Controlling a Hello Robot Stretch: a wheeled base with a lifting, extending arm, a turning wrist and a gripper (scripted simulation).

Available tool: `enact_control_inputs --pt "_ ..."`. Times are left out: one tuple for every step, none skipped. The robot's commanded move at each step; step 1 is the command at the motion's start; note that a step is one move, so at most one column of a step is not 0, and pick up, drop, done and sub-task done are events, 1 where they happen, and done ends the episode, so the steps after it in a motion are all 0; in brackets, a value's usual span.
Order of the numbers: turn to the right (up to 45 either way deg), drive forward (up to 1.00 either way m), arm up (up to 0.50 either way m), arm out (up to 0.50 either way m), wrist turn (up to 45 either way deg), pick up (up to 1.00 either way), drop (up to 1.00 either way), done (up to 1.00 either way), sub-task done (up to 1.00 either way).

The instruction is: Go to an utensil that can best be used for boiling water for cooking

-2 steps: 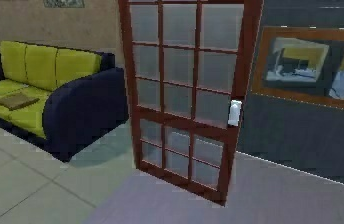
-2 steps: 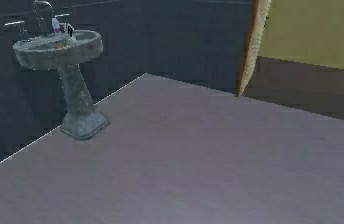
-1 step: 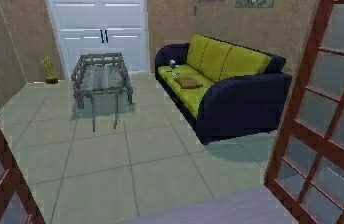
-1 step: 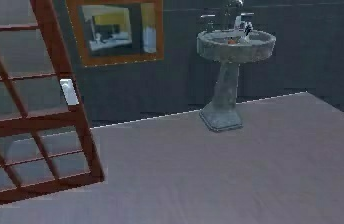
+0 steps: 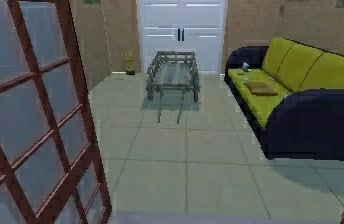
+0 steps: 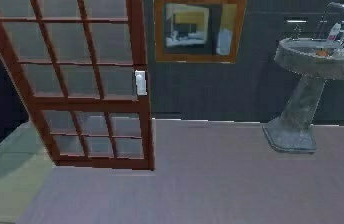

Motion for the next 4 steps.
enact_control_inputs --pt "0.0 1.0 0.0 0.0 0.0 0.0 0.0 0.0 0.0" --pt "-6.0 0.0 0.0 0.0 0.0 0.0 0.0 0.0 0.0" --pt "0.0 0.35 0.0 0.0 0.0 0.0 0.0 0.0 0.0" --pt "-45.0 0.0 0.0 0.0 0.0 0.0 0.0 0.0 0.0"
